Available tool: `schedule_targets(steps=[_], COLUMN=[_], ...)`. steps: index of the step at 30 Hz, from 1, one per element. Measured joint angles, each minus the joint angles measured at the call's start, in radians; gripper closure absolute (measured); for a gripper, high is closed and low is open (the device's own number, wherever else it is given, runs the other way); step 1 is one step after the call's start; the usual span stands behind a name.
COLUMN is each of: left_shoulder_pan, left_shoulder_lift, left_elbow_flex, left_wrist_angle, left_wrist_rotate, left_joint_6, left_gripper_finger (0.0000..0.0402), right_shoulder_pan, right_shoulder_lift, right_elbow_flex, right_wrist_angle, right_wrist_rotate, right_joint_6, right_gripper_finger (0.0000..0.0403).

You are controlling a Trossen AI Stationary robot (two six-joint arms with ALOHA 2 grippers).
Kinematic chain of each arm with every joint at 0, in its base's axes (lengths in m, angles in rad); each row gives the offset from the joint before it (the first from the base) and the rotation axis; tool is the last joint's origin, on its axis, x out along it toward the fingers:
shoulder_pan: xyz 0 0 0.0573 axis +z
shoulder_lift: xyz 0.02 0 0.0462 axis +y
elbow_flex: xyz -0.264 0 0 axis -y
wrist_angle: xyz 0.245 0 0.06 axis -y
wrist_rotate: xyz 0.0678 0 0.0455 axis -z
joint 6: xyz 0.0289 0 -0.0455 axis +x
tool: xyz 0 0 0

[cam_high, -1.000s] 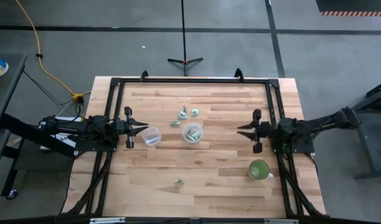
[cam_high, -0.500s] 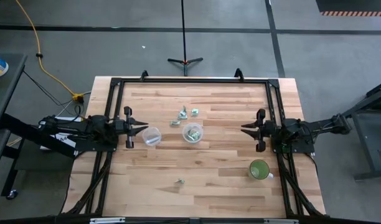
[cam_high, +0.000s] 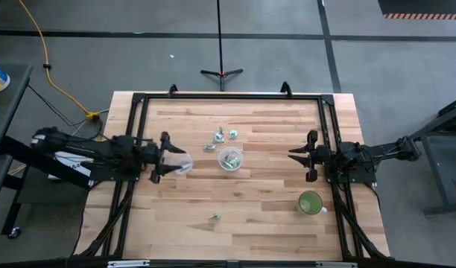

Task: Pick and place Stevia / Truvia into bins
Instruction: Put the white stevia packet into the left transparent container

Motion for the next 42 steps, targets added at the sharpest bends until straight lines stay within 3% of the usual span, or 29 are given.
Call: schedule_targets(steps=[3,5,12,17,22,29,42], left_shoulder_pan=[-0.043,-0.091,-0.238,-0.278,-0.274,-0.275,-0.275], left_shoulder_lift=[0.199,0.312,0.668,0.856,0.973,1.076,1.182], left_elbow_flex=[0.081,0.152,0.413,0.569,0.661,0.675,0.675], left_wrist_angle=[0.061,0.064,-0.109,-0.305,-0.402,-0.42,-0.317], left_wrist_rotate=[0.126,0.158,-0.006,-0.038,-0.018,0.064,0.147], left_joint_6=[0.071,0.139,0.185,0.098,-0.042,-0.123,-0.243], left_gripper_finger=[0.0118,0.0129,0.0158,0.0165,0.0163,0.0164,0.0163], right_shoulder_pan=[0.0,0.0,0.0,0.0,0.0,0.0,0.0], right_shoulder_lift=[0.0,0.0,0.0,0.0,0.0,0.006,0.026], right_elbow_flex=[0.0,0.0,0.0,0.0,-0.001,-0.001,-0.002], right_wrist_angle=[0.0,-0.001,-0.002,-0.002,-0.002,-0.002,-0.002], right_wrist_rotate=[0.0,0.0,-0.003,-0.006,-0.006,-0.006,-0.006], right_joint_6=[0.0,0.0,0.0,0.0,-0.001,-0.005,-0.026], right_gripper_finger=[0.0331,0.0331,0.0331,0.0331,0.0331,0.0331,0.0332])
